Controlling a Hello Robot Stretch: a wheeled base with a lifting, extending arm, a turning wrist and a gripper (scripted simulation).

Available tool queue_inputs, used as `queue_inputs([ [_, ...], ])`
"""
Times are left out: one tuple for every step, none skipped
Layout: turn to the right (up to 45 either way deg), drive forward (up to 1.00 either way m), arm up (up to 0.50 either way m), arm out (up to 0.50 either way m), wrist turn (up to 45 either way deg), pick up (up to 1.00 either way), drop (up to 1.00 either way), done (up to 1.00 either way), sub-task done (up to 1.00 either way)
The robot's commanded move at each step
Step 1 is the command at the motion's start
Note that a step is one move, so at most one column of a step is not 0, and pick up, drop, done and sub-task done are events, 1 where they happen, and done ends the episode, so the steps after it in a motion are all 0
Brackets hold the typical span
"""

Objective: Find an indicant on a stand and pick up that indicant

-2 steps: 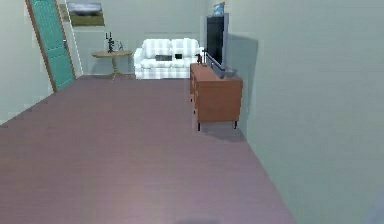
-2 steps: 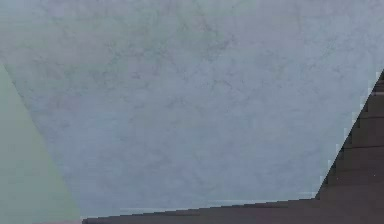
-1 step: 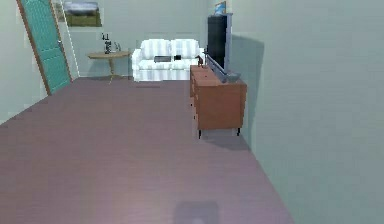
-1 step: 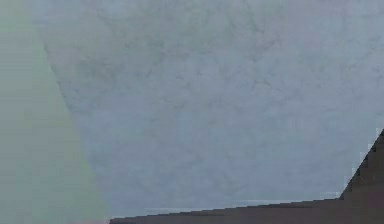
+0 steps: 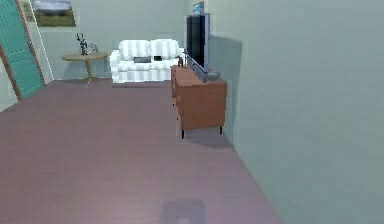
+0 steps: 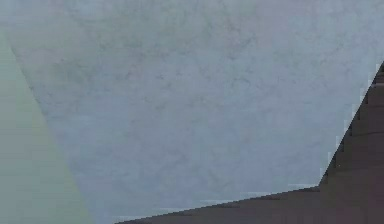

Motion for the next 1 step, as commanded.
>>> queue_inputs([
  [0.0,1.0,0.0,0.0,0.0,0.0,0.0,0.0,0.0],
])
